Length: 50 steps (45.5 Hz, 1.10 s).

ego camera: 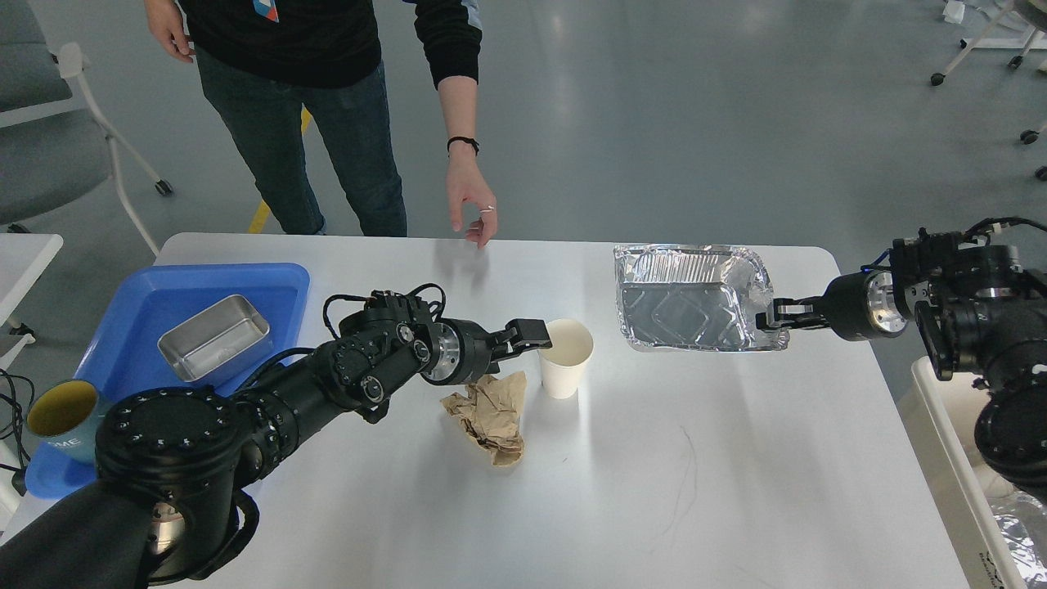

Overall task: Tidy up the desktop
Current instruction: 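Close the left gripper on the paper cup's side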

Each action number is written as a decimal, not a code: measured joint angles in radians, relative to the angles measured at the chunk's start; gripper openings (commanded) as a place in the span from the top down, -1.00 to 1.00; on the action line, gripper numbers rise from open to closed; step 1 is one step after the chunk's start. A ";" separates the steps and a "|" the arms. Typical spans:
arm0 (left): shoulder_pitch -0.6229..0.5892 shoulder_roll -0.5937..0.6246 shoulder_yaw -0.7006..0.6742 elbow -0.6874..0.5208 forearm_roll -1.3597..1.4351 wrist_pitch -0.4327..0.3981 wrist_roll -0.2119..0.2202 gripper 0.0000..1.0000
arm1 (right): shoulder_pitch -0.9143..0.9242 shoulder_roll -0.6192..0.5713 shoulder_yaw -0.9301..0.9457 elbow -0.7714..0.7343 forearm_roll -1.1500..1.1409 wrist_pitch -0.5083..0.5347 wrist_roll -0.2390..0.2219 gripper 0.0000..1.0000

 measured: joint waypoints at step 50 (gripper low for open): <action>0.001 0.001 0.015 -0.002 -0.025 0.002 0.005 -0.03 | -0.015 0.000 0.000 0.000 0.001 -0.003 0.000 1.00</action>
